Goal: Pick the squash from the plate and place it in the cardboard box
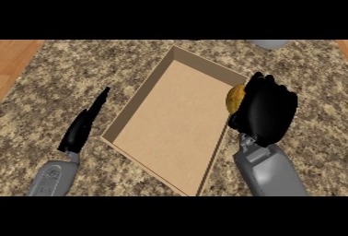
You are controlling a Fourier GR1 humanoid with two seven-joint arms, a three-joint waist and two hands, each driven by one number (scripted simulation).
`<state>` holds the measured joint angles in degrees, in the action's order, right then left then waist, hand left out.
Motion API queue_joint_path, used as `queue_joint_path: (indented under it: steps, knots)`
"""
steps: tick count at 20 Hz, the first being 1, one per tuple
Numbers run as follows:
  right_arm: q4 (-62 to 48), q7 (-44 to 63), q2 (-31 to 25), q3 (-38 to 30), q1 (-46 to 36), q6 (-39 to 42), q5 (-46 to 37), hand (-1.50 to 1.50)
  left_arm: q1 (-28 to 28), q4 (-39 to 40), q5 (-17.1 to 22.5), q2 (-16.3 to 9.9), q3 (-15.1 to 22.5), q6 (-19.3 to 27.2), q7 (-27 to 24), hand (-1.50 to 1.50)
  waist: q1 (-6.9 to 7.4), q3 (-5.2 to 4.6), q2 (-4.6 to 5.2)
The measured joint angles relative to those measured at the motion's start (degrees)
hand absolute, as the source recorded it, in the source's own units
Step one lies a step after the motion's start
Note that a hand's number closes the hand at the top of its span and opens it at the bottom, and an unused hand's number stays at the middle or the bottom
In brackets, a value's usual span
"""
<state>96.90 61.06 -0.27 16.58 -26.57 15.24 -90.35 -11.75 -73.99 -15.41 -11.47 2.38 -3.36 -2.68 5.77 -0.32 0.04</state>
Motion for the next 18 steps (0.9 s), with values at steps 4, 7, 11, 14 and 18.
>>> queue_joint_path:
  steps: [4, 7, 11, 14, 18]
  knots:
    - [-2.3, 4.2, -0.2, 0.7, -1.4, -0.2, 11.1, -1.50, -0.4, -0.3, -0.4, 0.3, 0.3, 0.4, 0.4, 0.00, 0.10, 0.23, 0.28]
    - [-5.0, 6.9, -0.3, 3.7, -3.7, -1.9, 18.7, -1.50, -0.4, 0.1, -0.2, 0.2, -0.1, 0.3, 0.2, 0.00, -0.20, 0.27, 0.39]
    - [-7.9, 8.2, -0.4, 7.1, -9.0, -7.4, 22.1, -1.50, -0.6, 0.4, -0.4, 0.5, -0.3, 0.8, 0.4, 0.00, -0.81, 0.29, 0.42]
    - [-7.9, 6.9, -0.4, 7.5, -11.5, -13.8, 22.1, -1.50, -1.1, 0.7, -0.2, 0.4, -0.5, 0.7, 0.4, 0.00, -1.01, 0.32, 0.50]
    - [-7.2, 6.1, -0.3, 6.7, -13.1, -21.9, 22.3, -1.50, -0.6, 0.1, 0.0, 0.1, -0.8, 0.5, 0.3, 0.00, -1.22, 0.36, 0.41]
